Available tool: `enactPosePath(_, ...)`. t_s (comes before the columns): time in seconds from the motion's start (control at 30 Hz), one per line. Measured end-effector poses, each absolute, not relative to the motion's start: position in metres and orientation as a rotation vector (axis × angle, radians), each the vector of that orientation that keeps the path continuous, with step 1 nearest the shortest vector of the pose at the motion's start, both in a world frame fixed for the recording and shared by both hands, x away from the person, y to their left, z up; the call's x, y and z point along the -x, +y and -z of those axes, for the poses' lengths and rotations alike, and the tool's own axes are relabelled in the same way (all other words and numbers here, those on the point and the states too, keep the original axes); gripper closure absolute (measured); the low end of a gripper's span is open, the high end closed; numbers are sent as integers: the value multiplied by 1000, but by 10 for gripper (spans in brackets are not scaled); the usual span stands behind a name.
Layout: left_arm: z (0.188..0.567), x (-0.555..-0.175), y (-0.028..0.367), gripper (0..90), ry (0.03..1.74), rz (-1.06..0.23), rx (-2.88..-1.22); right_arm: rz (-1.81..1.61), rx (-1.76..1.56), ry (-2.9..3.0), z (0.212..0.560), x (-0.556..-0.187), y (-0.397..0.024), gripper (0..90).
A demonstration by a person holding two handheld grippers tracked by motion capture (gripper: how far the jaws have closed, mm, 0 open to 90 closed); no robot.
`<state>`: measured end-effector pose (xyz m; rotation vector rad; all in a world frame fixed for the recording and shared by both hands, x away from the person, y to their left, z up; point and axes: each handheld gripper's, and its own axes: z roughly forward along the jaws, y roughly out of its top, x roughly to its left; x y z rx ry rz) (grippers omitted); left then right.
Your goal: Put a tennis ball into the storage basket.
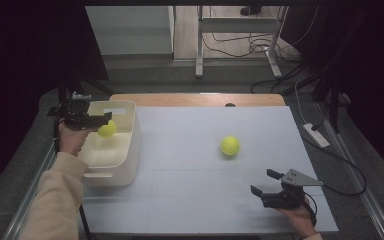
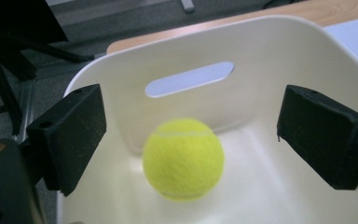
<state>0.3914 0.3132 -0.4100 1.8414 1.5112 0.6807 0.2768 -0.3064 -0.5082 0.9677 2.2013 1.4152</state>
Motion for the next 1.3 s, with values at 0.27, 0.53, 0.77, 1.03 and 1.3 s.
enactPosePath(0.27, 404, -383, 310, 79, 1427, -640, -1830, -1417, -967, 2199, 508, -277, -306, 106)
enactPosePath(0.53, 396, -367, 301, 83, 1315, -604, -1810, -1419, -968, 2199, 508, -278, -307, 106)
enactPosePath(0.77, 392, -353, 295, 82, 1247, -591, -1794, -1427, -968, 2196, 509, -279, -307, 106)
enactPosePath(1.03, 387, -340, 292, 83, 1195, -564, -1749, -1431, -972, 2195, 508, -279, -307, 106)
enactPosePath(1.3, 385, -330, 283, 86, 1139, -545, -1736, -1431, -974, 2195, 508, -280, -307, 106)
